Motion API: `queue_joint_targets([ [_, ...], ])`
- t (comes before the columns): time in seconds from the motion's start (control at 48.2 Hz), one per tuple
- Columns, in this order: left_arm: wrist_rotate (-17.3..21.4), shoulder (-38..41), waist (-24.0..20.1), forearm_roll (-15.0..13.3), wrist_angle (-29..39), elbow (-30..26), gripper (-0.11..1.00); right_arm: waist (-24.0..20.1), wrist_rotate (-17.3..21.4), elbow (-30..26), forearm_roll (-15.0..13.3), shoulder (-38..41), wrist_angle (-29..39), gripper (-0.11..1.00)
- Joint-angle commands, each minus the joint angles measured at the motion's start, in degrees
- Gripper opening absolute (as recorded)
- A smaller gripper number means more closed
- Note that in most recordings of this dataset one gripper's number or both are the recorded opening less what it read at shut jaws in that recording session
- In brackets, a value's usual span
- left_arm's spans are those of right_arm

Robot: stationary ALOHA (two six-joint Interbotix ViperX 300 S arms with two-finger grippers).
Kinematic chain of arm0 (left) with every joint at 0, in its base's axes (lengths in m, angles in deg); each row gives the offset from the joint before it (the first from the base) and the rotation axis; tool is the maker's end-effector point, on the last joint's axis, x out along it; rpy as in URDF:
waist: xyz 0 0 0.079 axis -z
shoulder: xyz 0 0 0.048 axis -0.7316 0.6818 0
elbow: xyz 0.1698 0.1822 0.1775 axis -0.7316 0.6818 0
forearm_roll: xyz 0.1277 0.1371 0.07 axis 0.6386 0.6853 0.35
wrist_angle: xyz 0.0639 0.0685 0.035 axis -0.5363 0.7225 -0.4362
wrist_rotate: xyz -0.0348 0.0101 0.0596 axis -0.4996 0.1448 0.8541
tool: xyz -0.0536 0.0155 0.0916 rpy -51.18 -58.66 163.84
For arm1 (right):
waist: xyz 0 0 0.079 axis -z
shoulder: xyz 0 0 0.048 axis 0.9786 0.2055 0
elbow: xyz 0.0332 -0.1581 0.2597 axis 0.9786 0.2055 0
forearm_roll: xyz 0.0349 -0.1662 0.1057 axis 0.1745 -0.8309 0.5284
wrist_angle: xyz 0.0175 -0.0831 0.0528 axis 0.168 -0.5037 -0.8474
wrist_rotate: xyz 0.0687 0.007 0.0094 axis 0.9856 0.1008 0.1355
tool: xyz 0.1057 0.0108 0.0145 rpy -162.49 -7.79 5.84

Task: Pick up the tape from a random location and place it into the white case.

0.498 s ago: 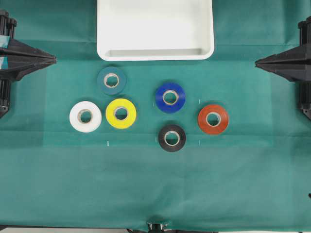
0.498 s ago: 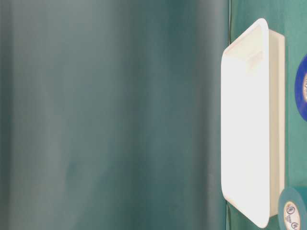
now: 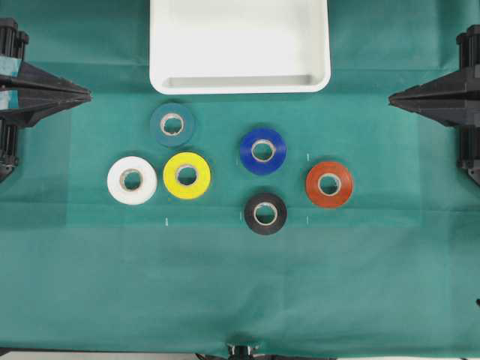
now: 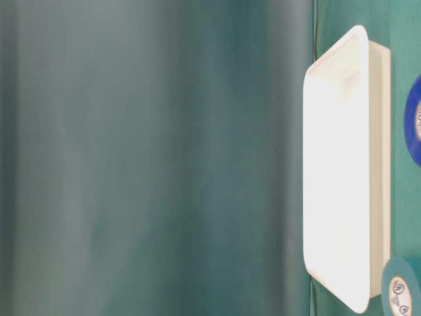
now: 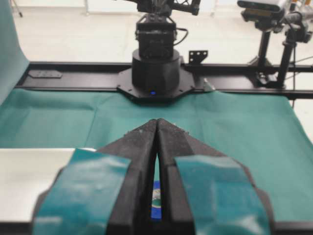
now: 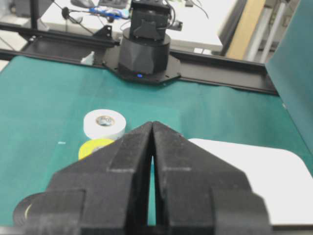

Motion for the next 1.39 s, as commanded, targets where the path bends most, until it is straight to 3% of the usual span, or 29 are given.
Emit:
queue_joint_targets([
  [0.0, -0.18, 0.44, 0.0, -0.18, 0.0, -0.26, 0.02, 0.18, 0.18, -1.49, 0.18, 0.44, -0.35, 0.0],
  [0.125, -0.18, 0.44, 0.0, -0.18, -0.44, -0.26, 0.02, 0.18, 0.26, -1.49, 0.18, 0.44, -0.44, 0.0],
  [0.208, -0.18, 0.44, 0.0, -0.18, -0.44, -0.35, 0.1, 0.18, 0.26, -1.49, 0.18, 0.44, -0.44, 0.0],
  [0.27, -0.18, 0.44, 0.0, -0.18, -0.44, -0.26, 0.23, 0.18, 0.26, -1.49, 0.18, 0.44, -0.35, 0.0],
  [0.457, -0.35, 0.53, 0.0, -0.26, 0.0, -0.35, 0.8, 0.18, 0.26, -1.49, 0.18, 0.44, -0.26, 0.0],
  [0.56, -0.35, 0.44, 0.0, -0.26, -0.09, -0.35, 0.98, 0.18, 0.26, -1.49, 0.18, 0.44, -0.35, 0.0],
  [0.913, -0.44, 0.44, 0.26, -0.44, -0.35, -0.35, 0.98, 0.18, 0.26, -1.58, 0.18, 0.44, -0.44, 0.0],
  [1.37, -0.44, 0.53, 6.86, -0.44, -0.18, -0.44, 0.98, 0.18, 0.26, -1.58, 0.18, 0.44, -0.18, 0.0],
])
